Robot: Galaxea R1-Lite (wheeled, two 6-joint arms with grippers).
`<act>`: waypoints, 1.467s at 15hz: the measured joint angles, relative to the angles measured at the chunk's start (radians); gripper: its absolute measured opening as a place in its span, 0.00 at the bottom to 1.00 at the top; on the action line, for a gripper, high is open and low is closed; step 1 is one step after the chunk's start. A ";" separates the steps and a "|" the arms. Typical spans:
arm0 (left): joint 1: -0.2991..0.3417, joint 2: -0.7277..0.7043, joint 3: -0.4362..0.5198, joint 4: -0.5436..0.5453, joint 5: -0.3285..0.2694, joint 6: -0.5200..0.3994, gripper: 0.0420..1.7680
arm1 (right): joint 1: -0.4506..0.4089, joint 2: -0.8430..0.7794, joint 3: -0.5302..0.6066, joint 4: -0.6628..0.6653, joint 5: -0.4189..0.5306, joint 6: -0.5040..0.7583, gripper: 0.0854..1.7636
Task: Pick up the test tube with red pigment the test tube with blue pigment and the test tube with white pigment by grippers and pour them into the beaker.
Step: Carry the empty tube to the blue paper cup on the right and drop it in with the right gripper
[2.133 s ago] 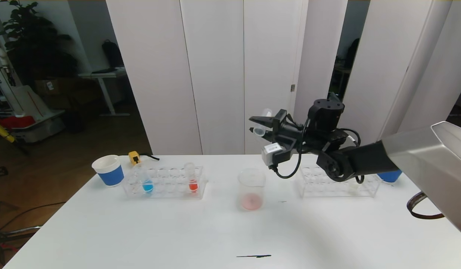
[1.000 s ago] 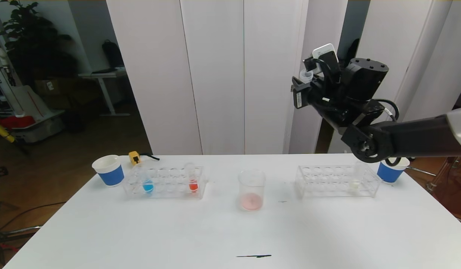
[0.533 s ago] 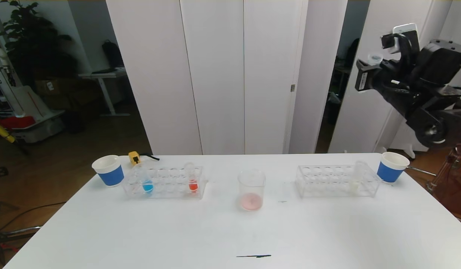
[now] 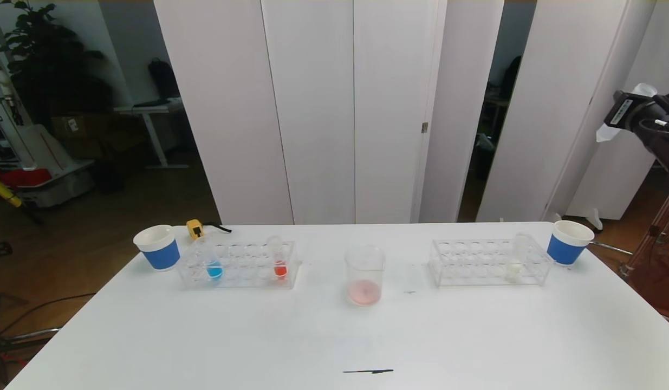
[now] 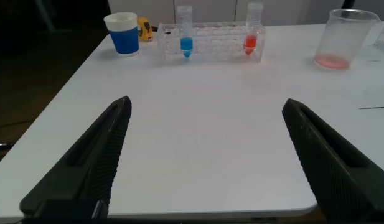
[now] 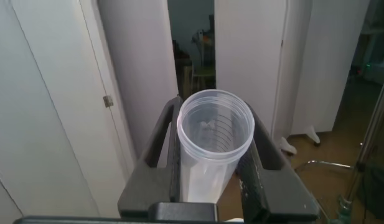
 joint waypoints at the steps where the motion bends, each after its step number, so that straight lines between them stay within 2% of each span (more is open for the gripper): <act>1: 0.000 0.000 0.000 0.000 0.000 0.000 0.98 | -0.013 0.016 0.009 0.000 0.000 0.014 0.30; 6: 0.000 0.000 0.000 0.000 0.000 0.000 0.98 | -0.067 0.127 0.056 -0.010 -0.003 0.032 0.30; 13: 0.000 0.000 0.000 0.000 0.000 0.000 0.98 | -0.085 0.231 0.226 -0.079 -0.003 0.055 0.30; 22: 0.000 0.000 0.000 0.000 0.000 0.000 0.98 | -0.086 0.296 0.240 -0.083 -0.005 0.034 0.30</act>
